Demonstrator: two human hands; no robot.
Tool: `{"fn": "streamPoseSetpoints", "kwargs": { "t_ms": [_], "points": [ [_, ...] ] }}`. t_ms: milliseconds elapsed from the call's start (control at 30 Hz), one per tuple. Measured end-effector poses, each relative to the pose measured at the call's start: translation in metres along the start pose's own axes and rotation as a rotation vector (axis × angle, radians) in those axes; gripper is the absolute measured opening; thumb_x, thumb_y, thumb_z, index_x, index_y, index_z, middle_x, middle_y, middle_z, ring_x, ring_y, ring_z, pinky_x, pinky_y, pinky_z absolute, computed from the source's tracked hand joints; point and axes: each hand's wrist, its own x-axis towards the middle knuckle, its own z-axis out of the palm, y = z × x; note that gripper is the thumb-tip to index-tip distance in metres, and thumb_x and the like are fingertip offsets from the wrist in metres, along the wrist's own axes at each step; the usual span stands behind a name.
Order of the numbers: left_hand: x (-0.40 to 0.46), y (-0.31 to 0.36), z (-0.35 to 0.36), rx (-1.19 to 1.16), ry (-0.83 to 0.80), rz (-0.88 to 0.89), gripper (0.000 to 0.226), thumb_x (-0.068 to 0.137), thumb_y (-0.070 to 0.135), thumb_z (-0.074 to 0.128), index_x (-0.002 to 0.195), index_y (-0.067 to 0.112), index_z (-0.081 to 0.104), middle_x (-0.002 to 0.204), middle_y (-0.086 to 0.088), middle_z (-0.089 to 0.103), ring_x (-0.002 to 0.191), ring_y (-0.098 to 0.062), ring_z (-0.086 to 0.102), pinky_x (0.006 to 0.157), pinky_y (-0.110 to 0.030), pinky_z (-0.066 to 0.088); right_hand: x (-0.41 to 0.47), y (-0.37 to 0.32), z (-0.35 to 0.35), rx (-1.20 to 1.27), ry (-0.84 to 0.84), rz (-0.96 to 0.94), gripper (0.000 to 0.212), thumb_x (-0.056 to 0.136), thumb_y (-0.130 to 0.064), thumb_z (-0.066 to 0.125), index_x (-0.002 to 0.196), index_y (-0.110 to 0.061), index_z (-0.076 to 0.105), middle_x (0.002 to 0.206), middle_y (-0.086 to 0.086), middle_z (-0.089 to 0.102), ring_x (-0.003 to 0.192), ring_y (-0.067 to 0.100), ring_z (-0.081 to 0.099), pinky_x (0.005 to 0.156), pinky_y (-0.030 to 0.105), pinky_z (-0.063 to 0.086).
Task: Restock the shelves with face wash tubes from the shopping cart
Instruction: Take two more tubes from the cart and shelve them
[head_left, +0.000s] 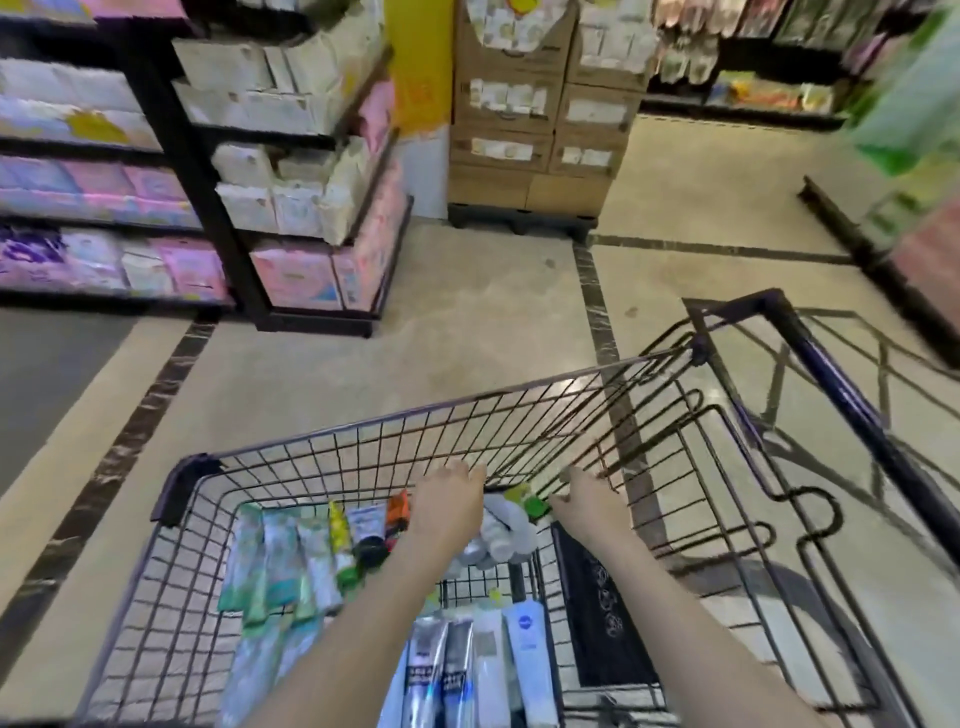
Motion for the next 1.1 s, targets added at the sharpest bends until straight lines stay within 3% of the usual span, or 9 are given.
{"fn": "streamPoseSetpoints", "kwargs": {
  "t_ms": [200,367,500,600,700,833,1000,1100],
  "points": [
    [0.053,0.010,0.047,-0.026,-0.160,-0.005,0.046,0.087,0.016,0.054,0.130,0.013,0.037,0.127,-0.008,0.052,0.112,-0.026,0.054,0.088,-0.038,0.046,0.057,0.017,0.035,0.108,-0.121,0.092,0.034,0.092,-0.027,0.048,0.121,-0.009,0.050,0.121,0.012,0.059,0.111,0.029,0.056,0.082,0.034,0.046],
    [0.092,0.025,0.085,-0.048,-0.233,-0.018,0.048,0.095,0.012,0.039,0.141,0.007,0.025,0.141,-0.014,0.040,0.121,-0.028,0.049,0.092,-0.041,0.045,0.098,0.032,0.063,0.136,-0.219,0.146,0.037,0.094,-0.025,0.047,0.127,-0.008,0.046,0.124,0.016,0.057,0.116,0.031,0.052,0.087,0.033,0.044],
    [0.121,0.031,0.121,-0.327,-0.330,-0.175,0.039,0.097,0.019,0.036,0.135,0.009,0.038,0.135,-0.012,0.047,0.112,-0.030,0.056,0.086,-0.038,0.048,0.128,0.038,0.089,0.142,-0.297,0.172,0.038,0.097,-0.027,0.043,0.129,-0.006,0.042,0.127,0.016,0.054,0.120,0.030,0.049,0.089,0.033,0.041],
    [0.138,0.033,0.150,-0.600,-0.385,-0.375,0.035,0.097,0.025,0.040,0.124,0.006,0.049,0.120,-0.016,0.059,0.108,-0.030,0.058,0.084,-0.032,0.048,0.146,0.040,0.111,0.190,-0.340,0.217,0.040,0.097,-0.025,0.042,0.132,-0.006,0.039,0.131,0.017,0.052,0.122,0.030,0.048,0.092,0.033,0.040],
    [0.146,0.036,0.175,-0.858,-0.454,-0.565,0.036,0.098,0.027,0.040,0.119,0.001,0.053,0.119,-0.020,0.060,0.109,-0.031,0.058,0.081,-0.029,0.045,0.156,0.041,0.126,0.244,-0.385,0.264,0.043,0.099,-0.024,0.039,0.138,-0.007,0.035,0.133,0.019,0.051,0.123,0.032,0.048,0.092,0.031,0.039],
    [0.157,0.047,0.203,-1.324,-0.462,-0.839,0.041,0.094,0.031,0.049,0.119,-0.001,0.054,0.118,-0.023,0.061,0.106,-0.036,0.061,0.089,-0.039,0.052,0.169,0.044,0.146,0.340,-0.393,0.334,0.038,0.098,-0.023,0.041,0.133,-0.007,0.041,0.127,0.020,0.055,0.117,0.032,0.052,0.086,0.029,0.041],
    [0.172,0.060,0.220,-1.511,-0.424,-0.954,0.045,0.090,0.038,0.057,0.114,0.000,0.051,0.113,-0.020,0.059,0.095,-0.030,0.062,0.073,-0.039,0.058,0.181,0.042,0.162,0.456,-0.331,0.446,0.035,0.096,-0.027,0.048,0.122,-0.003,0.050,0.120,0.017,0.059,0.110,0.029,0.056,0.073,0.025,0.037],
    [0.174,0.059,0.230,-1.586,-0.430,-0.998,0.042,0.087,0.035,0.062,0.109,0.002,0.053,0.111,-0.019,0.060,0.101,-0.030,0.061,0.082,-0.043,0.056,0.183,0.042,0.167,0.499,-0.310,0.499,0.035,0.095,-0.025,0.050,0.121,-0.001,0.051,0.119,0.018,0.059,0.110,0.030,0.056,0.077,0.026,0.039]
  ]
}}
